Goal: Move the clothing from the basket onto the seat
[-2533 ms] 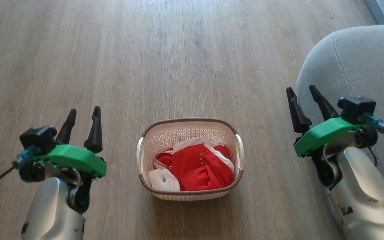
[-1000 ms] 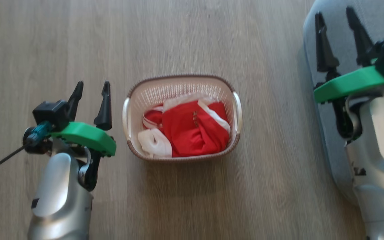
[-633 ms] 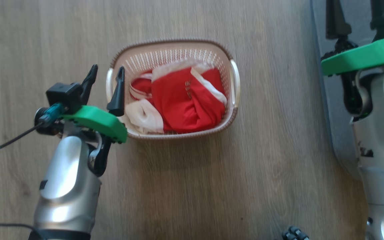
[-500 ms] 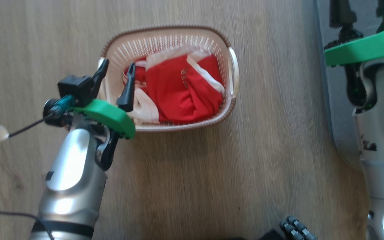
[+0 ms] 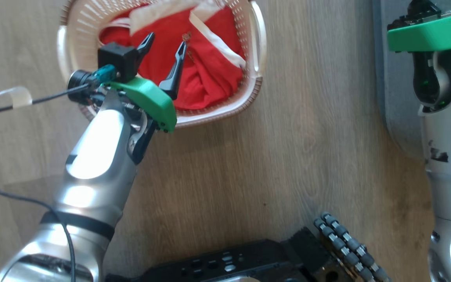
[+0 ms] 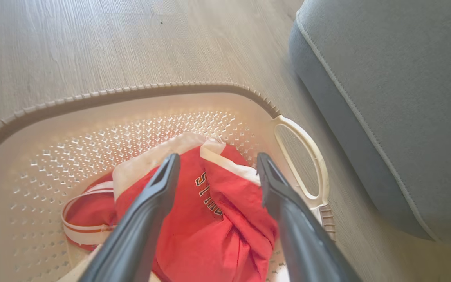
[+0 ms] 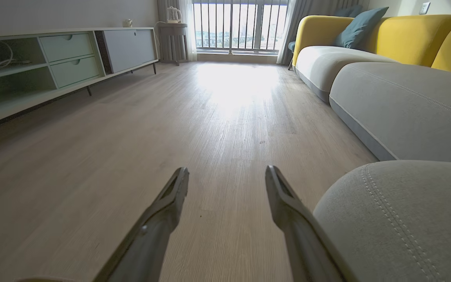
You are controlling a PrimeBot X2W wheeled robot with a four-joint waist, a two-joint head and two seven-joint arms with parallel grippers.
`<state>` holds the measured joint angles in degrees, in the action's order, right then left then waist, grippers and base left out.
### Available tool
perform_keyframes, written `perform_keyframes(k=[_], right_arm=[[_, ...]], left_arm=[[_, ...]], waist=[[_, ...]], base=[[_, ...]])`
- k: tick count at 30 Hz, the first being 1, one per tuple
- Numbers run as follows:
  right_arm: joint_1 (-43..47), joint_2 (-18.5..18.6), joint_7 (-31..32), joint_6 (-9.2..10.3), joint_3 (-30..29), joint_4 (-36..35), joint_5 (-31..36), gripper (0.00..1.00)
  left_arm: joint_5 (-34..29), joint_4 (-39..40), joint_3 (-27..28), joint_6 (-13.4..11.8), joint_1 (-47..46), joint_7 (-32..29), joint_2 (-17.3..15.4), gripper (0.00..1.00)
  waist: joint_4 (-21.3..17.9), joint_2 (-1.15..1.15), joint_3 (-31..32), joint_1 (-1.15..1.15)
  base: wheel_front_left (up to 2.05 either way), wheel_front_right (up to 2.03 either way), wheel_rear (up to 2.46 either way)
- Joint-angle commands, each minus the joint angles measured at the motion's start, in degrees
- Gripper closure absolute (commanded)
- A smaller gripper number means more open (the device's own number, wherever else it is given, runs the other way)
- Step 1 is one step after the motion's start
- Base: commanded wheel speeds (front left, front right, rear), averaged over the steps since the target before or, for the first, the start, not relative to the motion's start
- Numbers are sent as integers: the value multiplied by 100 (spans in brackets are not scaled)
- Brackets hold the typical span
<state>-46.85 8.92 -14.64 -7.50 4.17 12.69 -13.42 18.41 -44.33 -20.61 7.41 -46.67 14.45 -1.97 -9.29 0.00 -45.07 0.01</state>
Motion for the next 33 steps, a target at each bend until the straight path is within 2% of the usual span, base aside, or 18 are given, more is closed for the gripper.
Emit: perform_keyframes(k=[1,11,25,33], right_arm=[[-23,-92,-36,1,75,-237,21,0],[-238,-301,-36,1,208,-466,-31,0],[-380,-568,-36,1,442,-769,-162,0],[-211,-597,-36,1,395,-781,-171,0]], left_arm=[[72,6,-12,8,-83,55,-91,0],[246,-982,-420,8,-871,55,-91,0],[355,-2449,-525,4,-1564,50,-142,0],[596,-2655,-744,6,-1649,-146,-108,0]], waist=[[-204,0,-261,-1],[-586,0,-798,-1],[-1136,0,-1290,-1],[-1202,0,-1340,-1]], base=[[0,0,0],[0,0,0],[0,0,0],[0,0,0]])
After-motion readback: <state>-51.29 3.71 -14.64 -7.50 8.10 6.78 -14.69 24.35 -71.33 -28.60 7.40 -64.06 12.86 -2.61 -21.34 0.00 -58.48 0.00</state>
